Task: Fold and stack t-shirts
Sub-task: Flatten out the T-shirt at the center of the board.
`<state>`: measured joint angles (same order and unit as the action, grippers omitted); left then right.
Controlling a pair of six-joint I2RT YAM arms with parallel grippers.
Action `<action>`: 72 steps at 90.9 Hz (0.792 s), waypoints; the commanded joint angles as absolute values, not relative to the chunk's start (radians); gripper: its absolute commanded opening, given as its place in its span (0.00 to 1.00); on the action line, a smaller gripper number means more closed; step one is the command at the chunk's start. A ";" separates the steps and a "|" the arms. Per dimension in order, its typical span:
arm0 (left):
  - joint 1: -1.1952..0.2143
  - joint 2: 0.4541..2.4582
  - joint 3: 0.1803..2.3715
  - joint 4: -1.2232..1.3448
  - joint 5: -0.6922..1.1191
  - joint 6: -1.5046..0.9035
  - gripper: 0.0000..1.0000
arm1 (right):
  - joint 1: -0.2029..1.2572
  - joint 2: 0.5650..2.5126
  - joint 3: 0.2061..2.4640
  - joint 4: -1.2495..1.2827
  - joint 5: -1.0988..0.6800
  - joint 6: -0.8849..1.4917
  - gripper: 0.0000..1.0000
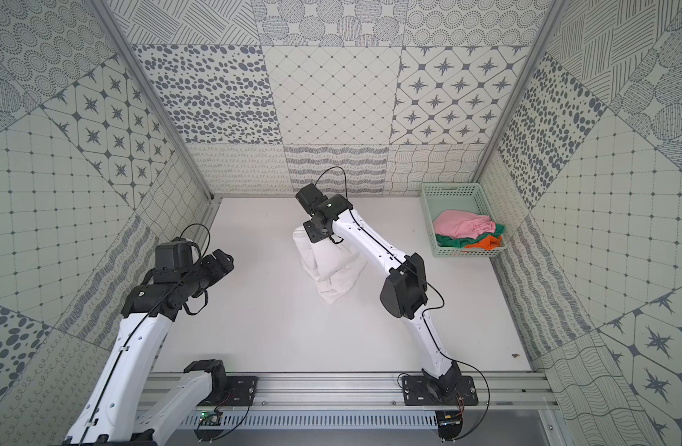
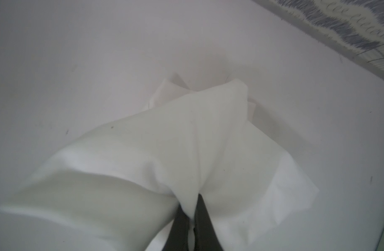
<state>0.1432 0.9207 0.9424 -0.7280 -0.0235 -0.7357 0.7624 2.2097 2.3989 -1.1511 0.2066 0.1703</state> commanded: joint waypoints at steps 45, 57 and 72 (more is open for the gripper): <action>0.138 0.961 0.901 -0.645 -0.010 -0.785 0.89 | 0.793 2.051 2.747 -0.820 -0.348 0.304 0.00; 0.137 0.964 0.897 -0.641 -0.014 -0.787 0.89 | 0.788 2.022 2.731 -0.765 -0.375 0.367 0.00; 0.137 0.956 0.888 -0.640 -0.012 -0.794 0.89 | 0.734 2.000 2.517 -0.762 -0.240 0.326 0.00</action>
<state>0.1406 0.9596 0.8951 -0.6781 -0.0231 -0.7784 0.7773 2.0354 2.6202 -0.8642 -0.3130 0.3267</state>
